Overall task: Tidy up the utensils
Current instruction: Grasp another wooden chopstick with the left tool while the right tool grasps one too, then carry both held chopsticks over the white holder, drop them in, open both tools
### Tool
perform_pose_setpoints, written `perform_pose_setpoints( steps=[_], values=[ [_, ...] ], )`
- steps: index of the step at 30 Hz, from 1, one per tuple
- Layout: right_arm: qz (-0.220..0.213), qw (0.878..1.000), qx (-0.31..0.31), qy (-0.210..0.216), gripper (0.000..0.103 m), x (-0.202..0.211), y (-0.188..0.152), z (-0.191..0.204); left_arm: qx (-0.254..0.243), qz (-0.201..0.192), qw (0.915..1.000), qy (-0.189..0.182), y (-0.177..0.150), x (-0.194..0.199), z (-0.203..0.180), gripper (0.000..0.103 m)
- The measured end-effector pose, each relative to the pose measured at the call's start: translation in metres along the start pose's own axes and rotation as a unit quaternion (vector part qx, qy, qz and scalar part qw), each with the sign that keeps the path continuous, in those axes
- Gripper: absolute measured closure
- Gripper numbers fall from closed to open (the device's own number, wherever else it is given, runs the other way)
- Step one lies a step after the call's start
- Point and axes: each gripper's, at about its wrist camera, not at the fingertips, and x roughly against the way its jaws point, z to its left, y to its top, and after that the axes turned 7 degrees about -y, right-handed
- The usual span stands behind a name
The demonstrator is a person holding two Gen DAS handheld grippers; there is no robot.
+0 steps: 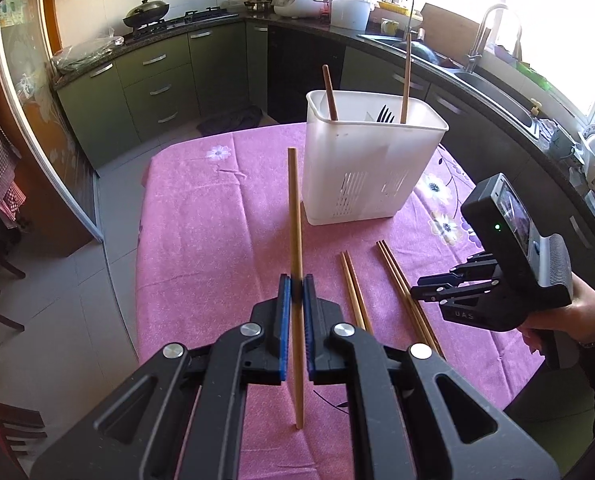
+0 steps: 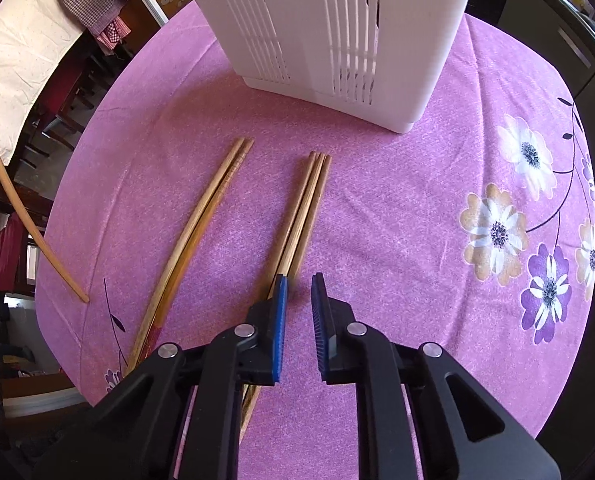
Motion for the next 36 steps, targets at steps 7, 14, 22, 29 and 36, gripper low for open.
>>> perform_pose_setpoints(
  steps=[7, 14, 22, 29, 36],
  values=[
    [0.023, 0.999, 0.017, -0.019, 0.091, -0.006, -0.005, 0.012, -0.004, -0.006, 1.0, -0.005, -0.005, 0.005, 0.0, 0.097],
    [0.013, 0.999, 0.015, -0.025, 0.093, -0.011, 0.005, 0.02, -0.011, -0.008, 0.9999, -0.004, -0.007, 0.008, -0.003, 0.097],
    [-0.068, 0.998, 0.003, -0.01, 0.096, 0.041, -0.01, 0.013, -0.011, -0.008, 0.9999, -0.005, -0.008, 0.012, -0.004, 0.097],
    [-0.191, 0.981, -0.006, 0.001, 0.096, 0.13, -0.053, 0.001, -0.013, -0.015, 0.9998, -0.005, -0.014, 0.021, -0.006, 0.097],
    [-0.215, 0.977, -0.007, -0.001, 0.096, 0.151, -0.09, -0.007, -0.027, -0.029, 0.9992, -0.003, -0.024, 0.034, -0.013, 0.097]
  ],
)
